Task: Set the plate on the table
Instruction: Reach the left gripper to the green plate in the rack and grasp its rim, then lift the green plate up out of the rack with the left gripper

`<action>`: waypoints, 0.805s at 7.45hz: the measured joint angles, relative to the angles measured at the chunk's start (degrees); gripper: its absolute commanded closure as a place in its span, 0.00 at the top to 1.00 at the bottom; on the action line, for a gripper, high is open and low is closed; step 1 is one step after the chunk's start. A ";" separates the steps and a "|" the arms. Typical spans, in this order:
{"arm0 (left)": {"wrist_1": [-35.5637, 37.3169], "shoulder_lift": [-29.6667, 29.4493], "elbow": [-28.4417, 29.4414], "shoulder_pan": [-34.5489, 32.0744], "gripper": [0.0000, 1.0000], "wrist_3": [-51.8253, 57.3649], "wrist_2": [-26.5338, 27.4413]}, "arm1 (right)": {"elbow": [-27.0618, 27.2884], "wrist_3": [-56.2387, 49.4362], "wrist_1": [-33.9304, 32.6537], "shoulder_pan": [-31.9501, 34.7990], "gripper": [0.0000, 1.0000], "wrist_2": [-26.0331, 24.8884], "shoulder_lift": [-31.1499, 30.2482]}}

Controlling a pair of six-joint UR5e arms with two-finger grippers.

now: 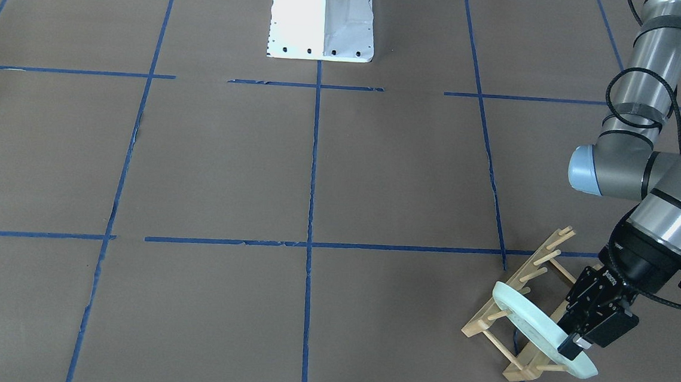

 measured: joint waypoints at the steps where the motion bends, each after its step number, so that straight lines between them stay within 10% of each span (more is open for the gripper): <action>1: 0.00 -0.02 -0.21 -0.11 0.00 0.00 0.05 | -0.04 0.00 0.00 0.00 1.00 0.00 0.00; 6: 2.83 0.13 -10.65 -4.45 0.00 -1.60 -4.02 | 0.00 0.00 0.00 0.00 1.00 0.00 0.00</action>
